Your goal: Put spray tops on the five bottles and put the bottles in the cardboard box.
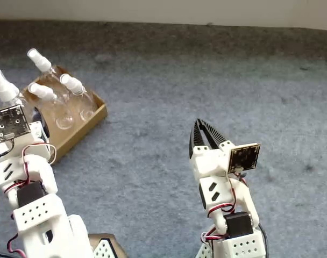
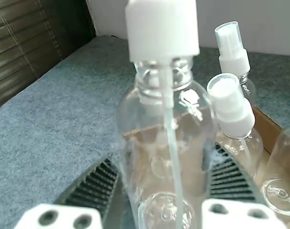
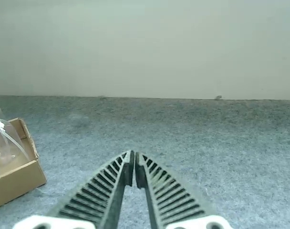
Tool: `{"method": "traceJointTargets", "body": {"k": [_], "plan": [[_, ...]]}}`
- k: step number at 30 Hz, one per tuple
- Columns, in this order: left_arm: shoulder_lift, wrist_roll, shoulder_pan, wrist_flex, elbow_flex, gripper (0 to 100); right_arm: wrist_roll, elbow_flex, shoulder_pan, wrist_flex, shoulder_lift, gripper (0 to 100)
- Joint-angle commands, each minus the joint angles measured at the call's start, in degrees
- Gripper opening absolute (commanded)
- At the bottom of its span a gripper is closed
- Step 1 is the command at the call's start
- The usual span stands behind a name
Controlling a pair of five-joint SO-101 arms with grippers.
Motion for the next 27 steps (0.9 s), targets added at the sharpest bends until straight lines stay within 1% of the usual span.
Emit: {"method": "traceJointTargets", "body": {"k": [1,4,13,14,18,20,22,24,27], "plan": [[-1.45,0.09,-0.57,-1.85,-1.1,7,0.53,6.73,-0.4,0.4,-0.4,0.5],[-1.45,0.35,-0.31,-3.6,-1.27,7,0.53,6.73,-0.31,0.4,-0.31,0.5],[-1.45,0.44,-0.48,-2.9,-3.03,7,0.53,6.73,-0.31,0.4,-0.31,0.5],[-1.54,0.44,-0.57,-0.53,-4.26,7,0.53,6.73,-0.31,0.4,-0.31,0.5],[-1.45,0.53,-0.13,15.03,-15.25,7,0.53,6.73,-0.31,0.4,-0.31,0.5],[-1.45,2.37,-0.04,19.96,-20.79,7,0.53,6.73,-0.31,0.4,-0.31,0.5],[-1.36,4.4,-0.04,21.71,-25.01,7,0.53,6.73,-0.31,0.4,-0.31,0.5],[-0.57,4.66,0.4,23.3,-28.18,7,0.53,6.73,-0.31,0.4,-0.31,0.5],[4.09,4.75,1.54,26.29,-33.1,7,0.53,6.73,-0.31,0.4,-0.31,0.5]]}}
